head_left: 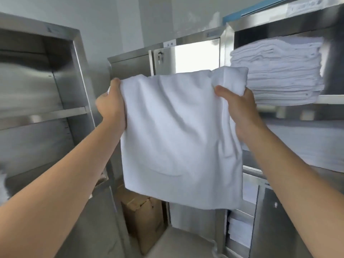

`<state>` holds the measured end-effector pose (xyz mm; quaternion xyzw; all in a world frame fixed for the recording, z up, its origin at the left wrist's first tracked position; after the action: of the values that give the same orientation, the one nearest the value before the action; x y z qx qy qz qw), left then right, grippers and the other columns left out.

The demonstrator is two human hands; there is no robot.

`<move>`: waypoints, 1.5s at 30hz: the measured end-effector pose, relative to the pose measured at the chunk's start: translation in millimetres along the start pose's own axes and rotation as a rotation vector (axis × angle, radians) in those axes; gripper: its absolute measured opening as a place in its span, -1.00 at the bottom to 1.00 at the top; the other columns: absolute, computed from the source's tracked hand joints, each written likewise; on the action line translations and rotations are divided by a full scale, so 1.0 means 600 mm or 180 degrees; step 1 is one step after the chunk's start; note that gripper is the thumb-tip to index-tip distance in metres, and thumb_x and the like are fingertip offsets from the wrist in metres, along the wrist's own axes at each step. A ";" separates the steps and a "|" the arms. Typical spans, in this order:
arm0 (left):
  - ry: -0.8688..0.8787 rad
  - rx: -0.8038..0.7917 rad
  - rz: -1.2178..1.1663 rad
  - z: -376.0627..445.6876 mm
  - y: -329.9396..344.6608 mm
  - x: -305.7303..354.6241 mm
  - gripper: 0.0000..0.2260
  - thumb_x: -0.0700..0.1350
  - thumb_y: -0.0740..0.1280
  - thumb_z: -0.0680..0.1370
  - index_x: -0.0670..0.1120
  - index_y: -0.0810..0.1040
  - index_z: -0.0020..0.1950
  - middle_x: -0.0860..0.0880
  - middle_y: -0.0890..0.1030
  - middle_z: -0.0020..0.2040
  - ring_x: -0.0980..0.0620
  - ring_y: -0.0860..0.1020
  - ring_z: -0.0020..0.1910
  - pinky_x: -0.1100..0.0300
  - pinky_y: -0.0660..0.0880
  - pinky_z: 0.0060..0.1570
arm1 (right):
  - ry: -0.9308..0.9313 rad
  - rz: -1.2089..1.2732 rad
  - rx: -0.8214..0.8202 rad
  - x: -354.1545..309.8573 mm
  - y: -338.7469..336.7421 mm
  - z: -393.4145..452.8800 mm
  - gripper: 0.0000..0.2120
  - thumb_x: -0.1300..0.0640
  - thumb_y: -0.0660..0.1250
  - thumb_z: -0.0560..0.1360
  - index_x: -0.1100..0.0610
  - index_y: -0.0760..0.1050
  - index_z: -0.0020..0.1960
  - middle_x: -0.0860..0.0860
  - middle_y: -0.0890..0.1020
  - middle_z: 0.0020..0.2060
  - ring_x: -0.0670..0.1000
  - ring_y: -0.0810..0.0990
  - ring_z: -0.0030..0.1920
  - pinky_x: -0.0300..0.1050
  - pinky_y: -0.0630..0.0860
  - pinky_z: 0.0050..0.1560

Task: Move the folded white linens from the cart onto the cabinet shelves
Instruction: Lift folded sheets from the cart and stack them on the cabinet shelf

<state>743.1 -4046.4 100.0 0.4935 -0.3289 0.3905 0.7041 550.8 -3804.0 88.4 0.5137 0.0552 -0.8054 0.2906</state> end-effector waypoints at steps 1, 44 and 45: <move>-0.0035 0.0141 0.0028 0.008 -0.042 -0.002 -0.60 0.11 0.42 0.37 -0.02 0.22 -0.34 0.02 0.28 -0.33 0.01 0.30 -0.27 0.14 0.29 -0.27 | 0.0060 0.0032 -0.0113 0.016 0.033 -0.007 -0.59 0.00 0.51 0.37 0.04 0.58 0.20 -0.06 0.71 -0.01 -0.03 0.69 -0.02 -0.05 0.62 0.05; 0.0670 0.5874 0.1263 -0.532 -0.890 0.060 -0.56 0.14 0.40 0.43 0.02 0.18 -0.41 0.09 0.23 -0.43 0.06 0.22 -0.40 0.20 0.24 -0.37 | 0.1829 0.1133 -0.5325 0.318 0.748 -0.709 -0.93 0.21 0.45 0.49 0.06 0.63 -0.15 -0.14 0.71 -0.27 -0.14 0.69 -0.21 -0.24 0.57 -0.22; 0.0653 0.5885 0.1205 -0.535 -0.913 0.055 -0.54 0.14 0.40 0.45 0.02 0.18 -0.42 0.11 0.23 -0.45 0.08 0.22 -0.44 0.22 0.24 -0.39 | 0.1792 0.1070 -0.5349 0.319 0.758 -0.728 -0.93 0.21 0.45 0.49 0.07 0.63 -0.15 -0.13 0.71 -0.26 -0.13 0.69 -0.20 -0.22 0.58 -0.20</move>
<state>1263.1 -3847.4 -207.1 0.7573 0.0995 0.6452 -0.0151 1079.0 -4088.7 -184.6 0.3113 0.6189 -0.2907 0.6599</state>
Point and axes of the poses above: each hand's wrist, its own z-axis towards the middle knuckle, its own y-axis out of the palm, x = y × z, the point moved 4 cm from there along z, towards the middle knuckle
